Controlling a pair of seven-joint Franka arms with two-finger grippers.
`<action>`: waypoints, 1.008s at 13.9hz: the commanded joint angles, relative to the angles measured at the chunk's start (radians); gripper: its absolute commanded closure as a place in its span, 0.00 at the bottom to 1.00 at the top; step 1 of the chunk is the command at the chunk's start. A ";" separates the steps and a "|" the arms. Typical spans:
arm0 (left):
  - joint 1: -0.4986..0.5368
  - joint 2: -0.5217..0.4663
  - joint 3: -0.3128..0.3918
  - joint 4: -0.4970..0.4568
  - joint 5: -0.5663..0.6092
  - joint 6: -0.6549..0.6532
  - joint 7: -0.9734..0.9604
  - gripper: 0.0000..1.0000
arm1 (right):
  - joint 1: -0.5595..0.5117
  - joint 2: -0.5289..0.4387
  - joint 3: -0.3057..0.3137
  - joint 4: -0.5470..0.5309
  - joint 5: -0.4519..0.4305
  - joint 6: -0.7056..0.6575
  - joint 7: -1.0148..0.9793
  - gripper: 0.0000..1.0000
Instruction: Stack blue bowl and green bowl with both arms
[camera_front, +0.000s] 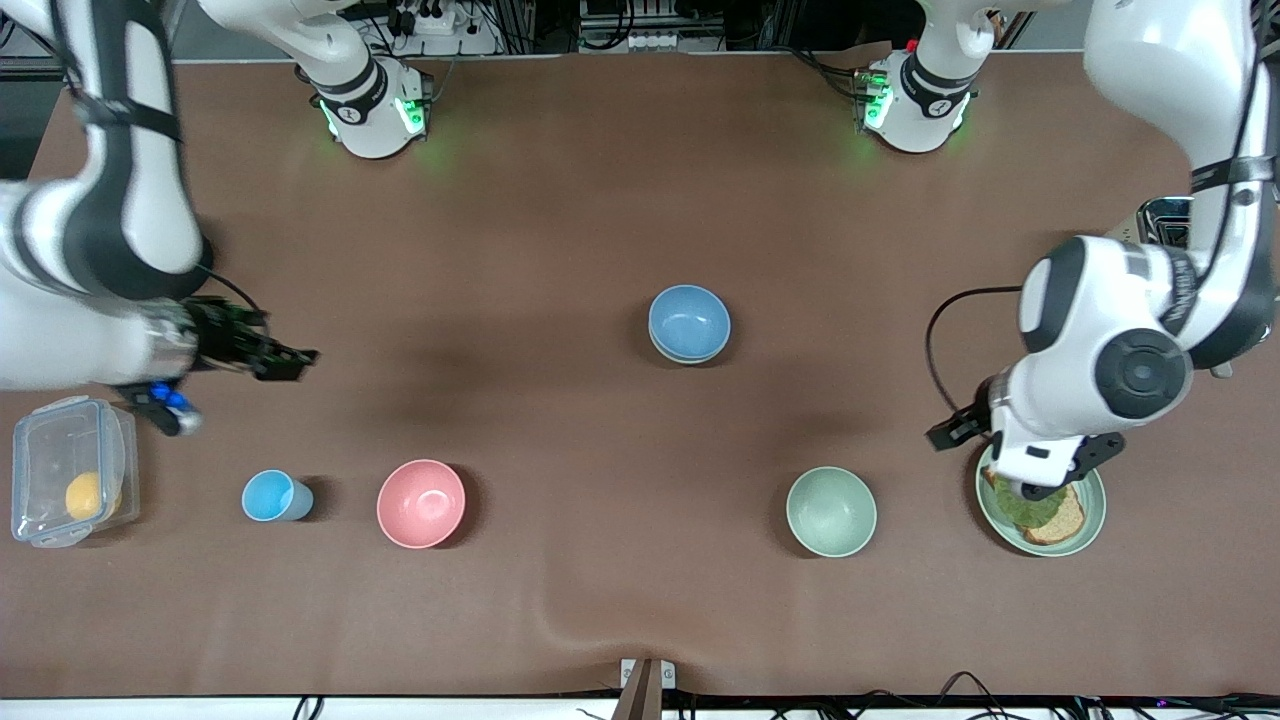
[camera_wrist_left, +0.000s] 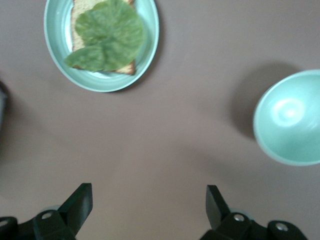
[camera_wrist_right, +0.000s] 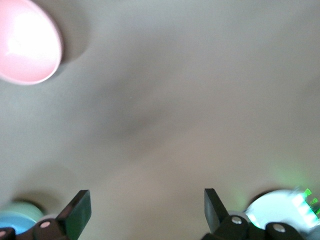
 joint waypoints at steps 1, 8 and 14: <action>0.018 -0.040 0.010 -0.020 0.019 -0.138 0.164 0.00 | -0.126 -0.062 0.080 0.042 -0.050 -0.066 -0.351 0.00; 0.027 -0.336 0.086 -0.407 -0.024 0.033 0.318 0.00 | -0.278 -0.195 0.210 0.105 -0.155 -0.059 -0.590 0.00; 0.091 -0.449 0.024 -0.411 -0.028 0.113 0.448 0.00 | -0.378 -0.263 0.451 0.159 -0.281 -0.003 -0.586 0.00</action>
